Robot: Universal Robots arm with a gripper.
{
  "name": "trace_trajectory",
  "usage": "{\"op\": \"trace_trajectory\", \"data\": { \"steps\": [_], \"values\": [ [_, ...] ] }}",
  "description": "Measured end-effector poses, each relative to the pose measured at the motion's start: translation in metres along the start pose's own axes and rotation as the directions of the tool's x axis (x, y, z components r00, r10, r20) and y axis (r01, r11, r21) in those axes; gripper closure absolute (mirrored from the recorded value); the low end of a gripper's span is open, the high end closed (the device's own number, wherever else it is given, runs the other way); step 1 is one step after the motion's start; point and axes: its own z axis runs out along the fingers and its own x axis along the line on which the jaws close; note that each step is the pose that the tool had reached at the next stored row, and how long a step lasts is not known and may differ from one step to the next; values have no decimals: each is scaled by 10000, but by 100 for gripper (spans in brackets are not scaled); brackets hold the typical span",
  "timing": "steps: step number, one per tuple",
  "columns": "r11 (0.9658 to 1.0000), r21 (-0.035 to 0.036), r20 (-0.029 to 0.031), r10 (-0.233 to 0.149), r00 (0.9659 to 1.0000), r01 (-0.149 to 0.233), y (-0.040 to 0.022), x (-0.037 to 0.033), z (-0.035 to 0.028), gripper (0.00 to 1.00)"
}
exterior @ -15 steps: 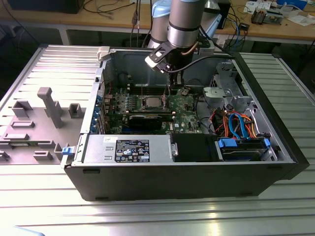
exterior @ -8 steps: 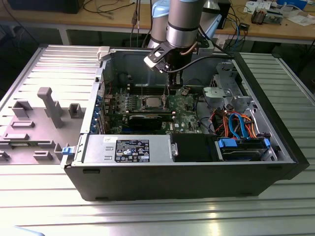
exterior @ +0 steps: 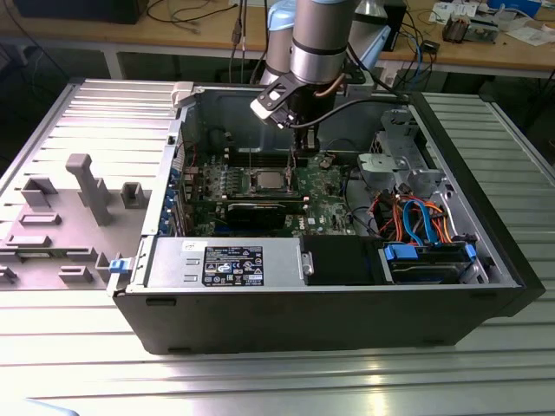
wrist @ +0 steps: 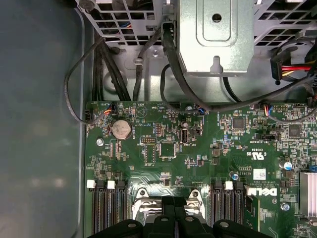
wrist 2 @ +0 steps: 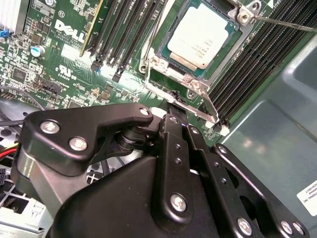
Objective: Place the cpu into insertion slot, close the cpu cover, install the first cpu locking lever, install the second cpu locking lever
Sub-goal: 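Close the cpu cover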
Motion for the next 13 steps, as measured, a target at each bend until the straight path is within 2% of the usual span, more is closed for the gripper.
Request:
{"op": "trace_trajectory", "data": {
  "steps": [13],
  "values": [
    [10000, 0, -1, -2, 10000, 2, -41, 0, 4, 89]
  ]
}}
